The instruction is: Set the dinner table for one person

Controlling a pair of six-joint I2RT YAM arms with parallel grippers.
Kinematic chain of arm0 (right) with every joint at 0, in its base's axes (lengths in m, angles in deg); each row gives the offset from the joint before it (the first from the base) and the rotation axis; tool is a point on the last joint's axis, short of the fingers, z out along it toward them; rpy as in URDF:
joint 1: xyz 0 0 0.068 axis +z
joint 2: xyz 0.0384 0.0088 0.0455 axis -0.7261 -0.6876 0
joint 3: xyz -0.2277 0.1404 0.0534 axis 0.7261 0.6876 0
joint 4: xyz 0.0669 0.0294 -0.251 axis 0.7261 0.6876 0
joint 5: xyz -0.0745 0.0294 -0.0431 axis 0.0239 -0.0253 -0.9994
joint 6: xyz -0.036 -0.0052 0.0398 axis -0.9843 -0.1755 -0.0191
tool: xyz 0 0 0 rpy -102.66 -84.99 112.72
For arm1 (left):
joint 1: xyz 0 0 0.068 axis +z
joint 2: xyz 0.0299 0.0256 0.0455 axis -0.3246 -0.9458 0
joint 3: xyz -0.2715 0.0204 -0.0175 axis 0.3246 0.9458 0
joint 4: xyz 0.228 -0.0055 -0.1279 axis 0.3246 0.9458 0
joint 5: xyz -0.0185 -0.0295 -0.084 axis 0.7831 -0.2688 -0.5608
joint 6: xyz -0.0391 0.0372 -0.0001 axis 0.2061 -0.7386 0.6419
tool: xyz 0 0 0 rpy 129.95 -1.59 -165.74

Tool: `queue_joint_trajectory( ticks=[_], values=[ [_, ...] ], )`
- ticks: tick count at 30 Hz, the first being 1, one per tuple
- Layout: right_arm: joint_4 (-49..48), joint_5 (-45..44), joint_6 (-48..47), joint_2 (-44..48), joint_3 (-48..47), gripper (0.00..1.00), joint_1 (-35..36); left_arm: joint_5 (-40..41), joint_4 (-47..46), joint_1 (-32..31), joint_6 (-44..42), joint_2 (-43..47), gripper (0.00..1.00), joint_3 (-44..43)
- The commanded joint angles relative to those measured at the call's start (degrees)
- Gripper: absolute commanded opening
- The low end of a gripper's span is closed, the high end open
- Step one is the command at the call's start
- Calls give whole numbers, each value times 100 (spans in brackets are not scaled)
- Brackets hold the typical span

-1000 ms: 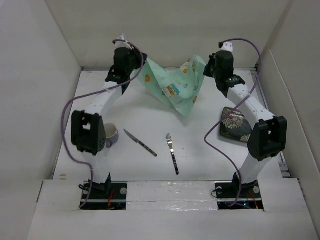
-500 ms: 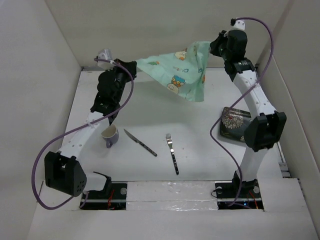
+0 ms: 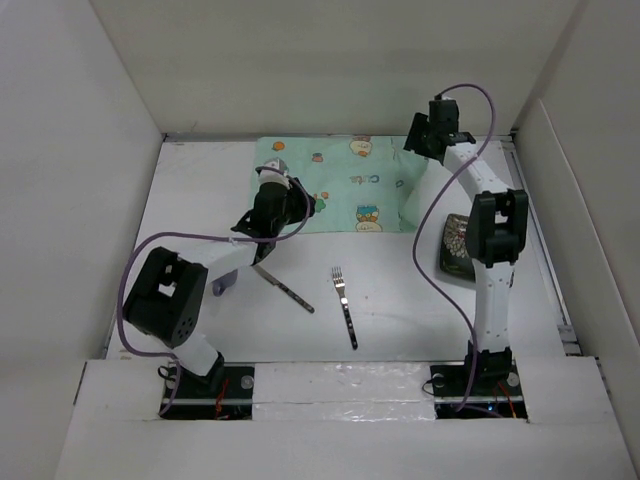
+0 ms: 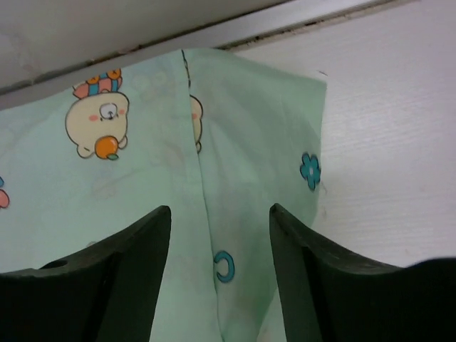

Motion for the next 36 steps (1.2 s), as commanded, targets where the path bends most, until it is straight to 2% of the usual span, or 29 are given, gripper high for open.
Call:
queue_joint_trajectory(
  ticks=[1, 2, 3, 4, 5, 6, 7, 8, 9, 12, 15, 17, 19, 21, 25, 31, 36],
  values=[
    [-445, -462, 14, 1105, 432, 65, -37, 354, -9, 48, 82, 615, 53, 88],
    [-551, -515, 23, 1315, 713, 65, 24, 555, 141, 48, 143, 694, 55, 106],
    [-674, -707, 23, 1544, 1429, 65, 77, 992, 247, 48, 161, 800, 57, 150],
    [-1067, -813, 31, 2094, 1854, 63, 129, 1179, 448, 48, 144, 792, 57, 159],
    [-1297, -910, 66, 2361, 2285, 41, 243, 1364, 624, 48, 91, 766, 57, 142],
    [-1499, -1033, 136, 2633, 3142, 23, 305, 1670, 826, 48, 99, 635, 57, 11],
    [-1875, -1069, 172, 3132, 3542, 8, 306, 1787, 1263, 48, 108, 555, 56, -77],
    [-2053, -1191, 276, 3511, 4207, 0, 454, 2110, 1563, 48, 213, 346, 55, -156],
    [-2125, -1192, 304, 3802, 4727, 0, 455, 2217, 1679, 48, 196, 300, 55, -140],
    [-2125, -1219, 628, 4006, 5213, 0, 508, 2464, 1838, 110, 240, 186, 55, -87],
    [-2519, -841, 752, 4270, 5592, 0, 709, 2474, 1917, 364, 249, 54, 53, -16],
    [-2696, -928, 648, 4184, 5664, 12, 946, 2438, 1926, 417, 153, -139, 53, -95],
    [-2216, -990, 664, 3886, 5246, 29, 1008, 2491, 2181, 417, 65, -445, 53, -384],
    [-1845, -929, 550, 3455, 5032, 41, 1087, 2534, 2443, 417, 73, -570, 53, -526],
    [-1896, -595, 629, 3251, 5083, 45, 1220, 2667, 2498, 417, 90, -483, 53, -369],
    [-2125, -673, 752, 3400, 5506, 46, 1650, 2948, 2366, 417, 345, -218, 57, -25],
    [-2397, -700, 814, 3804, 5891, 45, 1905, 2457, 2455, 795, 512, -596, 53, -298]
  ],
)
